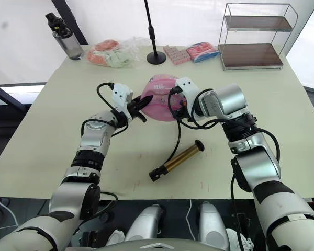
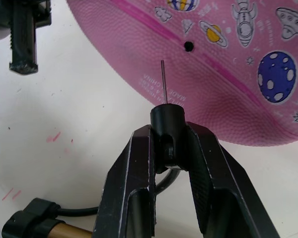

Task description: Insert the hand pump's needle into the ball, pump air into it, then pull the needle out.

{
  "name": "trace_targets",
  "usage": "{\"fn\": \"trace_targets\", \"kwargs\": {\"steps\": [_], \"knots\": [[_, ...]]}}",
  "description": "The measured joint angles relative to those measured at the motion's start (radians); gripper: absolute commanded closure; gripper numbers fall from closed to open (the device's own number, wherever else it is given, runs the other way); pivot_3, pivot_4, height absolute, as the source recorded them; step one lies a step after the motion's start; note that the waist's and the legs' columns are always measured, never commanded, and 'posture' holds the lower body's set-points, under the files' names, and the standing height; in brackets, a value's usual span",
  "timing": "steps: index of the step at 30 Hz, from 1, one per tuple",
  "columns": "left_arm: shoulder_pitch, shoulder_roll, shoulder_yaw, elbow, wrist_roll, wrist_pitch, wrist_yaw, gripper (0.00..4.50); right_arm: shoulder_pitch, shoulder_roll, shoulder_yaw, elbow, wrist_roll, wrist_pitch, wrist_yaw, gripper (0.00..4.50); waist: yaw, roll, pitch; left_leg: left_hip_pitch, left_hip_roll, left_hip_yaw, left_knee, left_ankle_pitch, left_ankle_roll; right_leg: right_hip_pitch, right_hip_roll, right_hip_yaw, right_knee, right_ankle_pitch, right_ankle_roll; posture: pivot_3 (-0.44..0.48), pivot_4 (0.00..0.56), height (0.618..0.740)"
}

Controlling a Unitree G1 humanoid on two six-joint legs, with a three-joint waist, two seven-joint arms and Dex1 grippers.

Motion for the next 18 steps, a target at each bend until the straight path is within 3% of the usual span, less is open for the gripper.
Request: {"fn": "trace_targets", "kwargs": {"steps": [18], "knots": [[0.013,-0.007,0.0,0.0,0.0,-0.037,0.001,4.41,-0.034,0.074,-0.116,0.116,-0.003,0.004,-0.114,4.12,0.0,0.0,0.0,0.0,0.0,0.003,0.0,0.0,0.0,-0.001,0.0,0.002,0.001,0.0,0.0,0.0,0.15,0.74]]}}
